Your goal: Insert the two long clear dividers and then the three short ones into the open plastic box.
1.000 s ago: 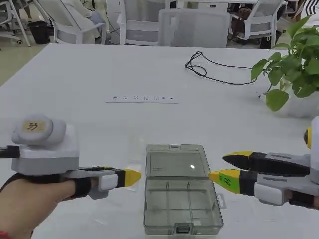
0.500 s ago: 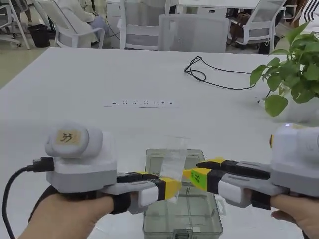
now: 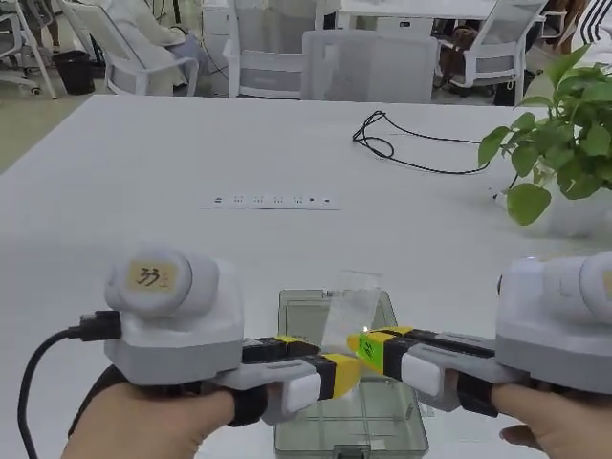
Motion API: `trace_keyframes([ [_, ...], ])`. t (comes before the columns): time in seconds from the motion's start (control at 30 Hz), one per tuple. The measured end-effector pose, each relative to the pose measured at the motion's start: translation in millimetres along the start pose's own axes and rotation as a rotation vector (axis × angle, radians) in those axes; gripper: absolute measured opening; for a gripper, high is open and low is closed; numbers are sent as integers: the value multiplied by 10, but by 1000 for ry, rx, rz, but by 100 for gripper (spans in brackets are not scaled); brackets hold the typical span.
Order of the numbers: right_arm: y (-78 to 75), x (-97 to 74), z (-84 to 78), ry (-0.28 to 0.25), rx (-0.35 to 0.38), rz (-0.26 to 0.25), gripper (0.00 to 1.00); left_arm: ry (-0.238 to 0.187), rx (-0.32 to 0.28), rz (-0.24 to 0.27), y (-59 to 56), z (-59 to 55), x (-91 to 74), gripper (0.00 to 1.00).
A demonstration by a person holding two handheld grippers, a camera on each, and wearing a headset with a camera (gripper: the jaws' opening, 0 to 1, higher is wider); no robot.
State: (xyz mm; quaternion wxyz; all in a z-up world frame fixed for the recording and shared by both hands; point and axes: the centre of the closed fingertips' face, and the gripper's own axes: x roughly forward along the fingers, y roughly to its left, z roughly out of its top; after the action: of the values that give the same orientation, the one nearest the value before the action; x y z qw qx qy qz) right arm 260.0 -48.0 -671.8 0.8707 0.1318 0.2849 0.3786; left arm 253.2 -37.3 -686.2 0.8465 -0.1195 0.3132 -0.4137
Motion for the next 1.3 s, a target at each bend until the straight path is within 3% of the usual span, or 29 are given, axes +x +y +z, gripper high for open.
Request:
trace_keyframes([
  [0.47, -20, -12, 15, 1, 47, -9, 7, -8, 23, -29, -33, -13, -1, 31],
  [0.7, -143, -64, 84, 8, 72, -33, 7, 3, 73, -41, -12, -71, -41, 40],
  [0.93, -304, -92, 35, 81, 85, -52, 7, 15, 158, -53, 66, -133, -111, 47],
  [1.3, -438, -91, -44, 205, 122, -90, 7, 51, 246, -70, 160, -271, -188, 59],
])
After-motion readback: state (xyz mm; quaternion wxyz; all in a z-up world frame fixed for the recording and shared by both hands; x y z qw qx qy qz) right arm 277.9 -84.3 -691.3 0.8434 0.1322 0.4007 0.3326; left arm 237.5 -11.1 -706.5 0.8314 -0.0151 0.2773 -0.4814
